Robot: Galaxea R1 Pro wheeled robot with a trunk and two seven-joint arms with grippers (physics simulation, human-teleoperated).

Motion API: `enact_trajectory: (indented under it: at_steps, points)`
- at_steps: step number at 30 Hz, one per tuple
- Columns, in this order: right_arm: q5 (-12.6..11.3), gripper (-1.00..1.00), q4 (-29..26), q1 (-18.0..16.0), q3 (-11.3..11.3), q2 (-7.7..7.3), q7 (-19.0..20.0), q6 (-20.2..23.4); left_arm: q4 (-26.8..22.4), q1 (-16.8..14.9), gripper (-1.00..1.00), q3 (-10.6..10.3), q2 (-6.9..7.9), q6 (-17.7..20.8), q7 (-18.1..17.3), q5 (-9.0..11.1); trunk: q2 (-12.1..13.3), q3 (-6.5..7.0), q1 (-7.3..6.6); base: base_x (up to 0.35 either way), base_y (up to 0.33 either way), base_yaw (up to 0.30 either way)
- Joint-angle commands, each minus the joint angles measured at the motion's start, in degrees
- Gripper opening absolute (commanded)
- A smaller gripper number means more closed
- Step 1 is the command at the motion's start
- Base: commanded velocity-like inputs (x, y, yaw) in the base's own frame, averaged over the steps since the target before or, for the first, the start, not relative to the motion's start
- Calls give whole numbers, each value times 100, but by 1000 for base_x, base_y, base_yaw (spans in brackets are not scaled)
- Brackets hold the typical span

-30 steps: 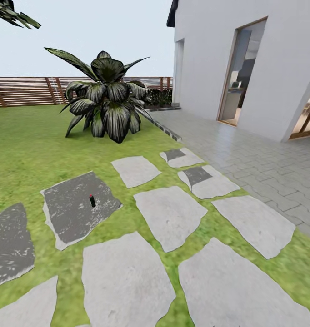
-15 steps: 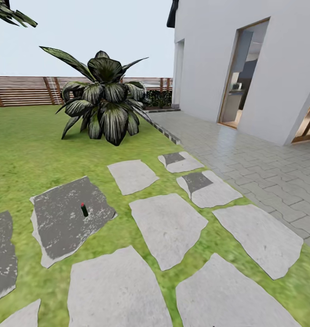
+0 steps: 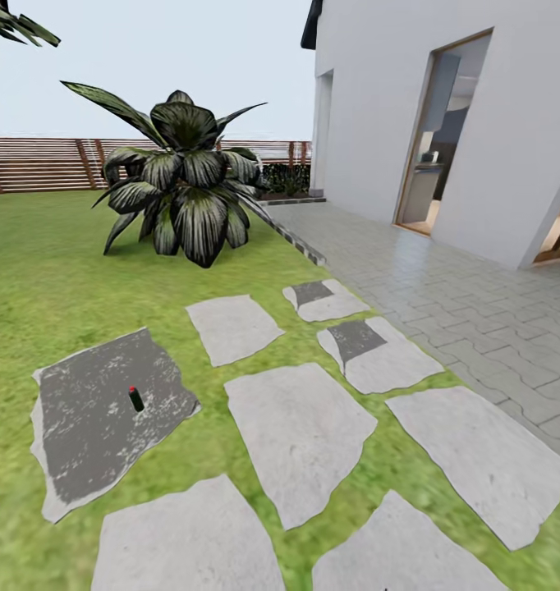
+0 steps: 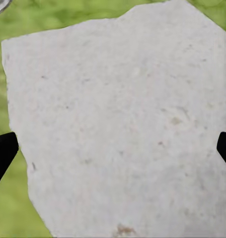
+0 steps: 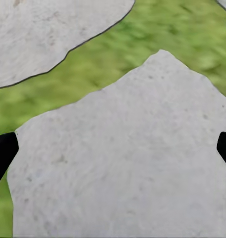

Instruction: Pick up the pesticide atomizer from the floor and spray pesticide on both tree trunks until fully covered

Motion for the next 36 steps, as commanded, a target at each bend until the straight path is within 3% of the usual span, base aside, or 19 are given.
enact_trajectory:
  at_steps: [1, 36]
  points:
    - [0, 100, 0, 1, 0, 0, 0, 0, 0, 0, 100, 0, 0, 0, 0, 0, 0, 0, 0, 335, -91, 0]
    - [0, 100, 0, 1, 2, 0, 8, 0, 0, 0, 100, 0, 0, 0, 0, 0, 0, 0, 0, 334, -93, 0]
